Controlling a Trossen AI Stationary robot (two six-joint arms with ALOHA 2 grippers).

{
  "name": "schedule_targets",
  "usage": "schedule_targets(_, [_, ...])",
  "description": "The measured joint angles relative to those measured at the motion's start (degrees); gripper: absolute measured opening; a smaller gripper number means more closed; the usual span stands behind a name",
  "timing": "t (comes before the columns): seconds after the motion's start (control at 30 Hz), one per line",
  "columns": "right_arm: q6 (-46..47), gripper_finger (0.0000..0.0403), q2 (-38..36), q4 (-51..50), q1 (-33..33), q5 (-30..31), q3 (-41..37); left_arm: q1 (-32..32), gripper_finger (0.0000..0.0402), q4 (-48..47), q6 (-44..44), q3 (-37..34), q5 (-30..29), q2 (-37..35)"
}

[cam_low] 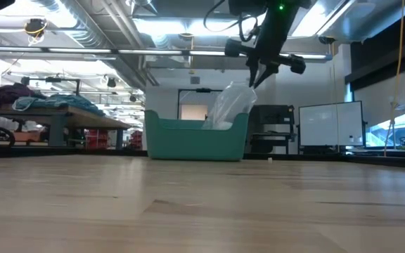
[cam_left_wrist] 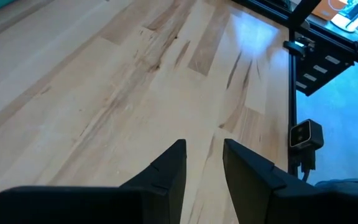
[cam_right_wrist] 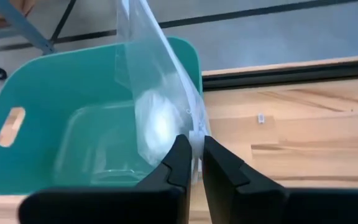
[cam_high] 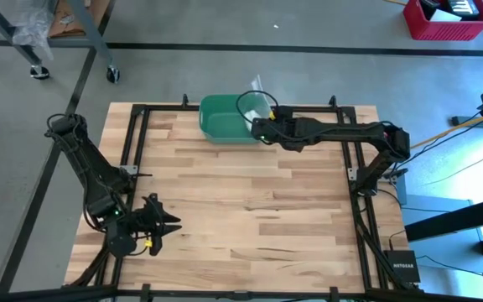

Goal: Roll bandage
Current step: Put the transparent zip bag into the green bin, then return to Home Position

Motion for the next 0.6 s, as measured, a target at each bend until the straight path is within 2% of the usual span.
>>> schedule_targets(0.2, [-3.52,0.0047,0.47,0.64,0.00,-0.04,0.00,-0.02,0.0098,0.00,0.00,0.00,0.00,0.00])
schedule_targets(0.5, [-4.00,0.0141,1.94,1.79,-0.11,-0.42,0.02,-0.02,0.0098,0.22,0.00,0.00,-0.02,-0.01])
schedule_targets(0.6, [-8.88,0.0160,0.79,0.63,-0.11,-0.47,0.93,-0.02,0.0098,0.22,0.00,0.00,-0.02,0.00])
